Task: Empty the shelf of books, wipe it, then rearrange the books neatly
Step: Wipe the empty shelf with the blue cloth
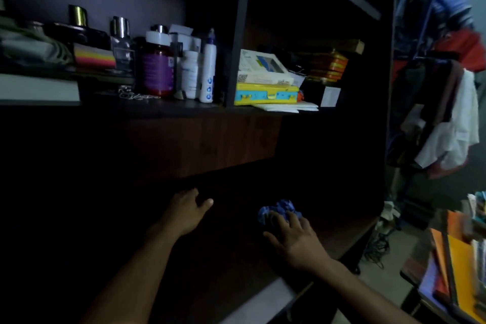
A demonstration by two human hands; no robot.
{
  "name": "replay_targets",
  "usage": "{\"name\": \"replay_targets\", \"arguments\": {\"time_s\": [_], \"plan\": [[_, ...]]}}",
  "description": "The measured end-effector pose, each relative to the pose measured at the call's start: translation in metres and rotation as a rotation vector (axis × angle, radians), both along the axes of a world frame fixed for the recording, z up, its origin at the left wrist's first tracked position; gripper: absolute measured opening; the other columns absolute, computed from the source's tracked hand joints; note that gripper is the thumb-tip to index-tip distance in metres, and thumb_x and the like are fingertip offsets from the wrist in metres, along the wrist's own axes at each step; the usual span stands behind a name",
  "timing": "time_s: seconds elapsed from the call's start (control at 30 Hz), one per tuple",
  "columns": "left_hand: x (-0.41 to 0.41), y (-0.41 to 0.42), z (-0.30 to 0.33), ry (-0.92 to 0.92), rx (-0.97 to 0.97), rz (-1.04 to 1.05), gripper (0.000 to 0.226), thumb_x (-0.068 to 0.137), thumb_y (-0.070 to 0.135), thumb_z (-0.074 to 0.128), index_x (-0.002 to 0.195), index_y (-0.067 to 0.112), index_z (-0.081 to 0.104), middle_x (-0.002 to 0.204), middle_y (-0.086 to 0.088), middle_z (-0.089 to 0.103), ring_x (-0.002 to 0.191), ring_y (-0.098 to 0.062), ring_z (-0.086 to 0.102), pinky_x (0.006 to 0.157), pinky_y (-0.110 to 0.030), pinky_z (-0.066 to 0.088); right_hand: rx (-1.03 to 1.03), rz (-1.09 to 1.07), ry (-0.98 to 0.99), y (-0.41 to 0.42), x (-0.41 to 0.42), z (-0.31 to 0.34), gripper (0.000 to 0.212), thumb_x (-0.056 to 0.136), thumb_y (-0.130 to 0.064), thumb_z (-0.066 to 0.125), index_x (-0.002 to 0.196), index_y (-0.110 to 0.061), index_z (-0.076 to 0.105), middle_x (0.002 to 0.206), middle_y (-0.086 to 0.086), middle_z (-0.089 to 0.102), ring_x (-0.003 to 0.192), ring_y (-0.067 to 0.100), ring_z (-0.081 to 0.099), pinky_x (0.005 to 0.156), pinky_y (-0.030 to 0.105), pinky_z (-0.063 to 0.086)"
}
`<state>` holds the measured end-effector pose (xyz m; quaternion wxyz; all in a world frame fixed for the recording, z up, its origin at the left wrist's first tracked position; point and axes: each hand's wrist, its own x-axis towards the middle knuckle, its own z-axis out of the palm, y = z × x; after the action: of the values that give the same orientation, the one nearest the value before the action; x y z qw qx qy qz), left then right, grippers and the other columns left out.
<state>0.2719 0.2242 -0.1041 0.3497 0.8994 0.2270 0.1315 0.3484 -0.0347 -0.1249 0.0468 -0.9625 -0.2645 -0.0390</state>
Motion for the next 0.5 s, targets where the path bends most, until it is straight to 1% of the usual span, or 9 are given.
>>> {"name": "replay_targets", "arguments": {"time_s": [0.07, 0.13, 0.17, 0.23, 0.27, 0.3, 0.37, 0.43, 0.5], "plan": [[0.002, 0.022, 0.002, -0.002, 0.201, 0.068, 0.051, 0.104, 0.045, 0.047, 0.135, 0.006, 0.056, 0.139, -0.016, 0.057, 0.127, -0.033, 0.053, 0.100, -0.035, 0.041, -0.016, 0.065, 0.015, 0.031, 0.009, -0.002, 0.111, 0.068, -0.093, -0.015, 0.157, -0.035, 0.016, 0.164, 0.010, 0.017, 0.147, 0.039, 0.020, 0.121, 0.046, 0.020], [0.003, 0.042, -0.006, -0.108, 0.314, 0.101, 0.045, 0.103, 0.040, 0.050, 0.132, 0.006, 0.059, 0.135, -0.017, 0.060, 0.124, -0.035, 0.054, 0.099, -0.037, 0.041, -0.041, 0.154, 0.034, 0.060, 0.017, -0.005, 0.124, 0.058, -0.094, -0.024, 0.158, -0.033, 0.017, 0.165, 0.010, 0.016, 0.149, 0.039, 0.017, 0.121, 0.049, 0.018], [0.003, 0.049, -0.008, -0.164, 0.317, 0.100, 0.045, 0.102, 0.038, 0.053, 0.137, 0.009, 0.057, 0.139, -0.017, 0.058, 0.127, -0.036, 0.052, 0.102, -0.039, 0.040, -0.045, 0.190, 0.034, 0.073, 0.015, -0.003, 0.120, 0.063, -0.092, -0.019, 0.158, -0.030, 0.019, 0.165, 0.011, 0.018, 0.149, 0.040, 0.018, 0.121, 0.048, 0.018], [0.007, 0.060, -0.014, -0.252, 0.202, 0.115, 0.053, 0.102, 0.038, 0.054, 0.150, 0.019, 0.045, 0.151, -0.017, 0.046, 0.137, -0.039, 0.043, 0.111, -0.044, 0.036, 0.005, 0.285, 0.028, 0.096, 0.017, -0.002, 0.082, 0.095, -0.075, 0.012, 0.156, -0.022, 0.028, 0.161, 0.015, 0.024, 0.144, 0.041, 0.026, 0.118, 0.046, 0.022], [0.006, 0.064, -0.018, -0.296, 0.125, 0.156, 0.058, 0.102, 0.039, 0.053, 0.155, 0.024, 0.035, 0.157, -0.016, 0.038, 0.141, -0.039, 0.038, 0.114, -0.046, 0.033, 0.060, 0.325, 0.033, 0.109, 0.025, 0.000, 0.068, 0.102, -0.061, 0.025, 0.153, -0.016, 0.034, 0.156, 0.017, 0.032, 0.139, 0.041, 0.034, 0.115, 0.045, 0.027], [0.007, 0.066, -0.015, -0.339, 0.045, 0.192, 0.063, 0.102, 0.040, 0.052, 0.158, 0.028, 0.026, 0.162, -0.013, 0.032, 0.144, -0.039, 0.035, 0.117, -0.048, 0.030, 0.131, 0.323, 0.038, 0.122, 0.042, 0.007, 0.067, 0.102, -0.055, 0.026, 0.149, -0.010, 0.040, 0.150, 0.019, 0.040, 0.131, 0.041, 0.041, 0.110, 0.046, 0.032], [0.007, 0.064, -0.013, -0.452, -0.094, 0.206, 0.067, 0.103, 0.037, 0.050, 0.160, 0.031, 0.017, 0.166, -0.008, 0.026, 0.147, -0.037, 0.033, 0.120, -0.046, 0.026, 0.410, 0.211, 0.024, 0.147, 0.080, 0.027, 0.076, 0.096, -0.053, 0.015, 0.147, -0.004, 0.043, 0.142, 0.024, 0.046, 0.124, 0.044, 0.045, 0.105, 0.045, 0.035], [0.005, 0.058, -0.013, -0.457, -0.121, 0.196, 0.067, 0.104, 0.038, 0.048, 0.160, 0.031, 0.013, 0.167, -0.008, 0.022, 0.149, -0.036, 0.028, 0.120, -0.044, 0.022, 0.786, 0.023, -0.013, 0.177, 0.115, 0.062, 0.058, 0.106, -0.036, 0.023, 0.152, -0.002, 0.035, 0.150, 0.028, 0.038, 0.132, 0.046, 0.039, 0.107, 0.038, 0.026], [0.007, 0.056, -0.015, -0.379, -0.003, 0.242, 0.070, 0.102, 0.055, 0.044, 0.160, 0.030, 0.016, 0.167, -0.016, 0.018, 0.151, -0.040, 0.018, 0.121, -0.048, 0.014, 0.985, -0.072, -0.016, 0.220, 0.134, 0.094, 0.052, 0.109, -0.025, 0.032, 0.153, 0.002, 0.029, 0.157, 0.027, 0.028, 0.143, 0.045, 0.027, 0.109, 0.033, 0.013]]}}
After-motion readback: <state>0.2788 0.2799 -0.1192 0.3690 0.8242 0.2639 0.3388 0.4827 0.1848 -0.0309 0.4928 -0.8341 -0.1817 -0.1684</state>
